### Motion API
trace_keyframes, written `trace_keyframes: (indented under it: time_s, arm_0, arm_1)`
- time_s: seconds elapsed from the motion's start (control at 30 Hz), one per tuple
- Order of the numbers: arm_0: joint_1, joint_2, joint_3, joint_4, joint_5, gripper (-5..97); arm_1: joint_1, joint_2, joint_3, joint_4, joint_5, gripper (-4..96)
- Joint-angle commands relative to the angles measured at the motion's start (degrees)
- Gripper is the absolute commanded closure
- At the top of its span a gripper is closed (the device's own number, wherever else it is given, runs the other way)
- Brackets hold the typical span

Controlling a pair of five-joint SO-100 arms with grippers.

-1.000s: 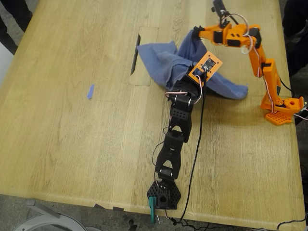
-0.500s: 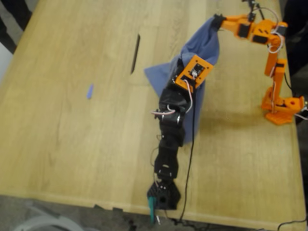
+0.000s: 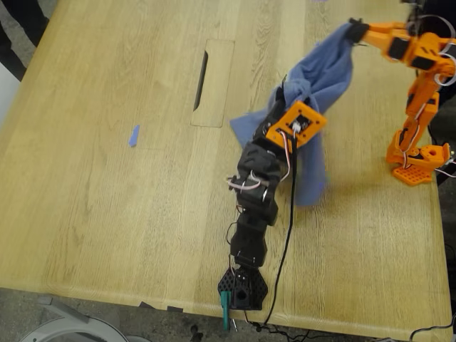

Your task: Fold a T-shirt

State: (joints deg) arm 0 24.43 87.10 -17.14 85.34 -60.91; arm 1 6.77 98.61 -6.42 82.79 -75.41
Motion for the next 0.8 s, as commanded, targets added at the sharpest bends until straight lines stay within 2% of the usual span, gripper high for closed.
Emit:
trace_keyframes:
  time_s: [0.0, 0.3, 0.57, 0.77]
  arm_0:
    - [3.1, 9.5, -2.3, -2.9, 1.0, 92]
    - [12.5, 10.4, -2.3, -6.8, 2.0, 92]
    - [19.5, 7.9, -2.3, -12.4, 3.5, 92]
    - [26.5, 7.9, -2.3, -9.0, 3.3, 92]
  arm_1:
    - [0.7, 4.3, -1.7, 1.0, -0.2, 91.4]
    - [-2.5, 8.7, -1.5, 5.6, -2.7, 91.4]
    - [-4.6, 9.8, -1.4, -0.3, -7.9, 91.4]
    - [-3.3, 14.9, -0.7, 5.2, -7.8, 91.4]
